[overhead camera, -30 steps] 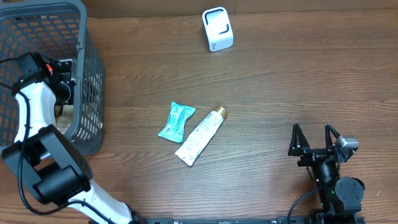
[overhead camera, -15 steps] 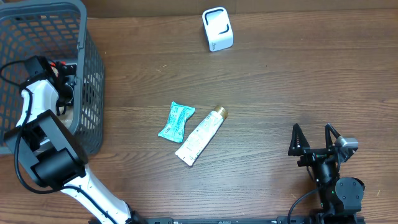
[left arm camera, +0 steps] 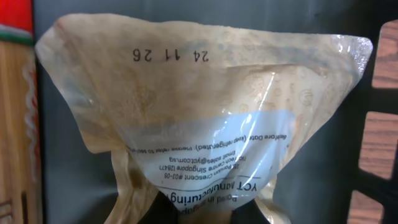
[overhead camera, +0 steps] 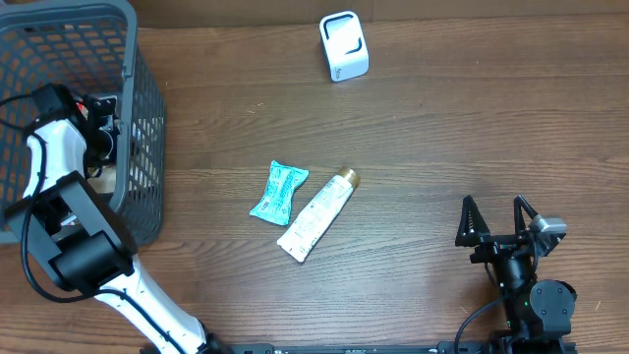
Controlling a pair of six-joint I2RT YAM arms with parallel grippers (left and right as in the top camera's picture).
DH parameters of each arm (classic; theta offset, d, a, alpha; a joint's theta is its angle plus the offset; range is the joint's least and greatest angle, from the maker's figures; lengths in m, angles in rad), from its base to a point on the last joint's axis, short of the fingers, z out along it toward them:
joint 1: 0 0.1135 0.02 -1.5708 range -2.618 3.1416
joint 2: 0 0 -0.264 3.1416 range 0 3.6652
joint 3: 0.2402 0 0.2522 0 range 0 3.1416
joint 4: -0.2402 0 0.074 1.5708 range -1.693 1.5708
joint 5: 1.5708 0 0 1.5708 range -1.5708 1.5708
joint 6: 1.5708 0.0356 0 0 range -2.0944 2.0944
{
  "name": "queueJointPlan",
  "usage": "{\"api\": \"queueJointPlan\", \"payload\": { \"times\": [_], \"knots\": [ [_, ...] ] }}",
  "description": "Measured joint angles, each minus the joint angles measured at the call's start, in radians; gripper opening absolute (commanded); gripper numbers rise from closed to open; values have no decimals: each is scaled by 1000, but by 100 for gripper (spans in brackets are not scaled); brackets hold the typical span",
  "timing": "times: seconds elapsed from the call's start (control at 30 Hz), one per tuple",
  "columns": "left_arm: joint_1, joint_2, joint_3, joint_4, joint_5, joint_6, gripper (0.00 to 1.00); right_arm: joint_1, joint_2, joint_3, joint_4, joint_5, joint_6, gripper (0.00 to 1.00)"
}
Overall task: Scan the item barcode
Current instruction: 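Lift the clear bag out and lay it right of the bottle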
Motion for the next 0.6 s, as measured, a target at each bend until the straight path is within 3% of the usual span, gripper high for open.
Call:
{"api": "queueJointPlan", "payload": {
  "times": [0.23,0.6],
  "knots": [
    [-2,21,113,-146,-16,-93,4,0,0,0,0,0,0,100],
    [-9,-144,143,-149,-15,-208,4,0,0,0,-1,0,0,100]
  ]
}}
